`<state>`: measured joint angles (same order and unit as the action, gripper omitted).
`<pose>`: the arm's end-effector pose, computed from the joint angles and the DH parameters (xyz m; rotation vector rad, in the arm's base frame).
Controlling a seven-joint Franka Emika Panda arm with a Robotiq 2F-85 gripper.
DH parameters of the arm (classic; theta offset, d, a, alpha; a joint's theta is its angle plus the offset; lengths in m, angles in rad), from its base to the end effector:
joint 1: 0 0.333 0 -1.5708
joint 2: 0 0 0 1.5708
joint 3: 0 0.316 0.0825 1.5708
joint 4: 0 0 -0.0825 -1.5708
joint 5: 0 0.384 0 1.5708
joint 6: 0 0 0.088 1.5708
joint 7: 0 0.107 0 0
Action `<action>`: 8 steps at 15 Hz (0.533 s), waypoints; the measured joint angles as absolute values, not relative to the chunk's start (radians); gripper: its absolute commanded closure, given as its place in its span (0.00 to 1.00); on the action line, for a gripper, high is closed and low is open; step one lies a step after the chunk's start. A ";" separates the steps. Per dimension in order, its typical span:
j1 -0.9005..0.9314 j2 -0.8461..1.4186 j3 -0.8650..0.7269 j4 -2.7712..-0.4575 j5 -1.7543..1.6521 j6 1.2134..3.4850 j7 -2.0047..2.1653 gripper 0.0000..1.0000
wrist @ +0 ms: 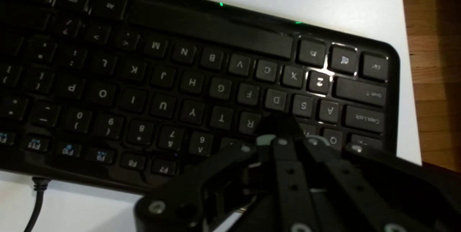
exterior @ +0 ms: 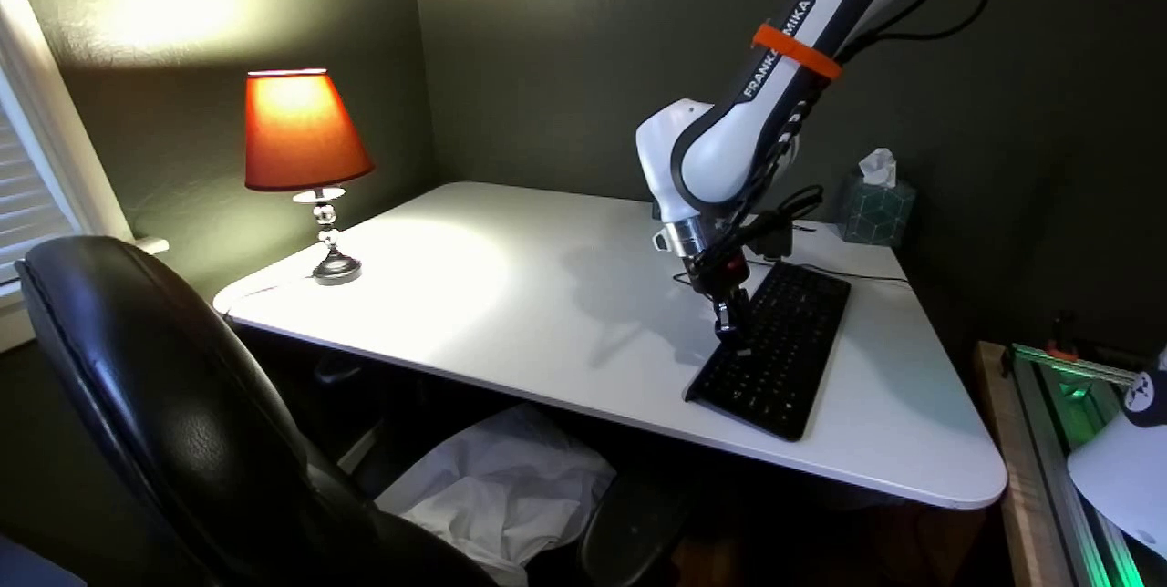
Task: Press a button on the left side of the keyboard
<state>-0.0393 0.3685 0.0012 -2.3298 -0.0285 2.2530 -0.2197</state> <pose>0.4630 -0.0184 0.1521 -3.0100 -0.3090 0.6827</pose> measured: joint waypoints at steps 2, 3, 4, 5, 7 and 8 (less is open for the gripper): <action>-0.039 0.367 0.002 -2.330 -0.028 2.253 -0.220 1.00; -0.039 0.365 0.002 -2.330 -0.029 2.253 -0.220 1.00; -0.039 0.362 0.002 -2.330 -0.029 2.253 -0.220 1.00; -0.039 0.359 0.002 -2.330 -0.029 2.253 -0.220 1.00; -0.039 0.354 0.002 -2.330 -0.029 2.253 -0.219 0.74; -0.039 0.352 0.002 -2.330 -0.029 2.253 -0.219 0.73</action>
